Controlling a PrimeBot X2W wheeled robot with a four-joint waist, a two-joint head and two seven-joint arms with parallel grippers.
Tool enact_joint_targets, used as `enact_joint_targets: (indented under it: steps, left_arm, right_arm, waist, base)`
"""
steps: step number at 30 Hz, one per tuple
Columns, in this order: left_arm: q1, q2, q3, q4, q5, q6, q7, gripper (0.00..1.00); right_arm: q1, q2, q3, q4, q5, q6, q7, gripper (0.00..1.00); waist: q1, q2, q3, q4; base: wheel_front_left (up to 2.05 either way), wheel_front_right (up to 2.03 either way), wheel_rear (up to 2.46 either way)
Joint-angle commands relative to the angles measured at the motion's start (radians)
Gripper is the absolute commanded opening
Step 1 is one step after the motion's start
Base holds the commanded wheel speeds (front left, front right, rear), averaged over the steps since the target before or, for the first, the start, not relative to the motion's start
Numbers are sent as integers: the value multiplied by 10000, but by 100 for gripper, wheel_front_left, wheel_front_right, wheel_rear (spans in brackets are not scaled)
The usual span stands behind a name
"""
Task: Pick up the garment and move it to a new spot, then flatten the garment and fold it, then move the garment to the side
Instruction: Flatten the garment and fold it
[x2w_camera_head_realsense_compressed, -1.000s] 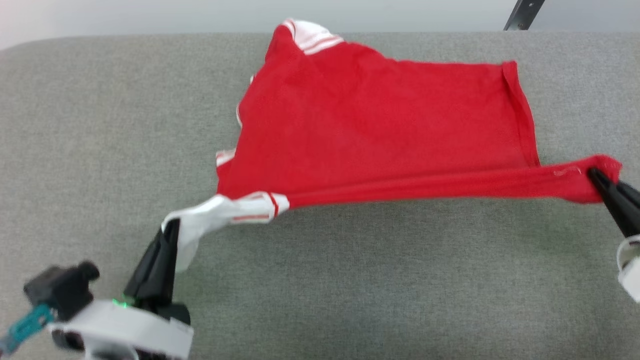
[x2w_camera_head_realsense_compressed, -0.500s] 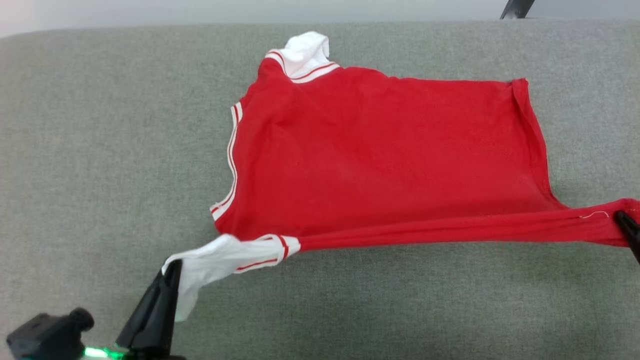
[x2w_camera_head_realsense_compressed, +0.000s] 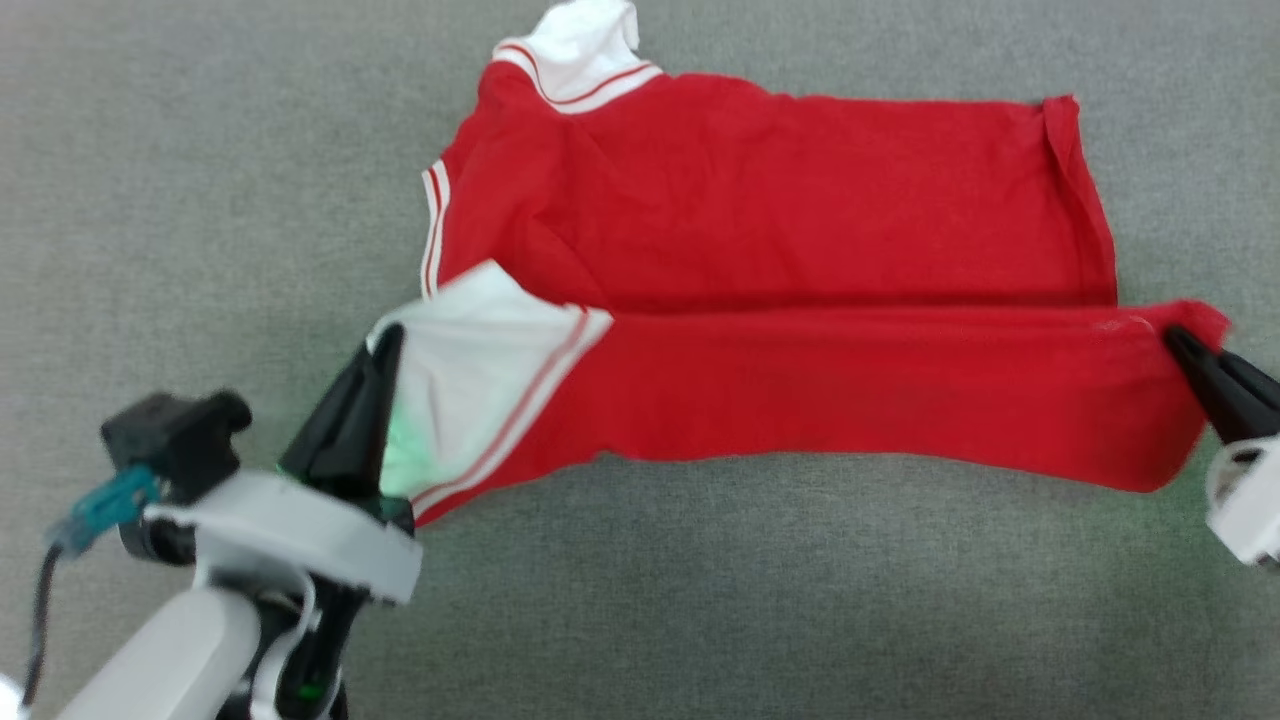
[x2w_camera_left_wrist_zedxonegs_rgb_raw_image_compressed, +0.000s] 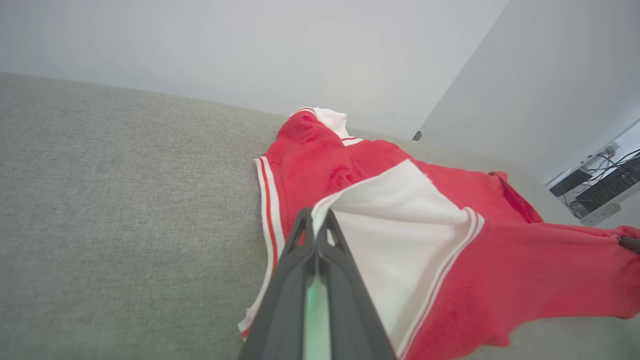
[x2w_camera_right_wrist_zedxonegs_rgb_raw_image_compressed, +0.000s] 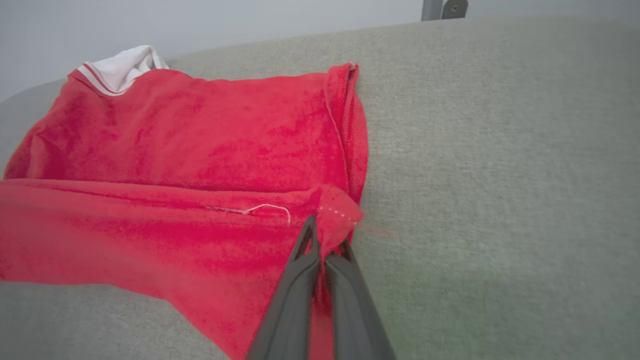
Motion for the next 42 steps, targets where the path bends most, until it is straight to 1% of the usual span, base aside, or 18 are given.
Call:
enact_joint_targets:
  steps: [1, 2, 4, 6, 12, 16, 20, 21, 22, 23, 26, 28, 33, 36, 38, 40, 42]
  left_arm:
    - [-258, -89, -84, 282, 117, -59, -19, 0]
    - [-486, -258, -148, 579, 100, -174, -1, 0]
    - [-927, -360, -170, 1237, 239, -300, -85, 0]
    - [-1215, -638, -221, 1803, 108, -468, -124, 0]
    - [-1673, -957, -450, 3236, 157, -843, -153, 0]
    - [-1753, -1142, -566, 3736, 92, -997, -196, 0]
    - [-1851, -1200, -627, 4009, 119, -1097, -240, 0]
    - [-1876, -1194, -630, 4031, 152, -1104, -286, 12]
    - [-1903, -1168, -653, 4024, 227, -1117, -320, 76]
    - [-1895, -1137, -665, 4000, 227, -1124, -335, 100]
    - [-1757, -903, -671, 3742, 350, -1015, -282, 100]
    - [-1590, -673, -613, 3372, 387, -845, -179, 100]
    - [-1112, 216, -472, 1891, 524, -220, 428, 100]
    - [-724, 849, -641, 806, 551, 180, 1303, 100]
    - [-441, 1294, -736, 136, 456, 609, 2063, 100]
    - [-231, 1645, -864, -476, 357, 994, 2851, 100]
    - [-87, 1803, -960, -947, 118, 1234, 3465, 100]
  right_arm:
    - [-276, 82, 162, 164, -101, -15, -78, 0]
    - [-495, 117, 252, 384, -137, -15, -172, 0]
    - [-877, 194, 479, 863, -173, -15, -323, 0]
    - [-1222, 248, 689, 1349, -173, -15, -492, 0]
    - [-1832, 205, 1213, 2760, -83, -15, -1021, 0]
    - [-1952, 92, 1543, 3516, -69, -15, -1312, 0]
    - [-2019, -45, 1771, 3893, -11, -16, -1700, 0]
    - [-2027, -82, 1797, 3910, -2, -16, -1819, 20]
    - [-2016, -144, 1814, 3882, 0, -15, -1961, 83]
    - [-1986, -184, 1835, 3795, 18, -15, -2119, 100]
    - [-1759, -338, 1800, 3431, 23, -15, -2495, 100]
    - [-1567, -369, 1667, 3111, 65, -15, -2662, 100]
    - [-998, -388, 1200, 2101, -46, -15, -2866, 100]
    - [-670, -299, 979, 1471, -153, -15, -2806, 100]
    - [-492, -221, 939, 1084, -211, -15, -2678, 100]
    - [-364, -151, 903, 728, -287, -15, -2551, 100]
    - [-259, -126, 922, 509, -370, -15, -2423, 100]
  waist:
    - [0, -1, 274, -123]
    - [0, -1, 346, -147]
    - [0, -1, 474, -189]
    - [0, -1, 579, -216]
    - [0, -1, 739, -230]
    - [0, -1, 728, -138]
    - [0, -1, 681, -16]
    - [0, -1, 638, 15]
    - [0, -1, 577, 51]
    - [0, -1, 501, 79]
    - [0, -1, 226, 169]
    - [0, -1, 48, 218]
    - [0, -1, -246, 295]
    - [0, -1, -282, 306]
    - [0, -1, -233, 272]
    - [0, -1, -164, 252]
    - [0, -1, -74, 235]
  base:
    - [0, 0, 0]
    - [0, 0, 0]
    - [0, 0, 0]
    - [0, 0, 0]
    - [0, 0, 0]
    - [0, 0, 0]
    - [0, 0, 0]
    - [0, 0, 0]
    - [0, 0, 0]
    - [0, 0, 0]
    - [0, 0, 0]
    - [0, 0, 0]
    - [0, 0, 0]
    - [0, 0, 0]
    - [0, 0, 0]
    - [0, 0, 0]
    - [0, 0, 0]
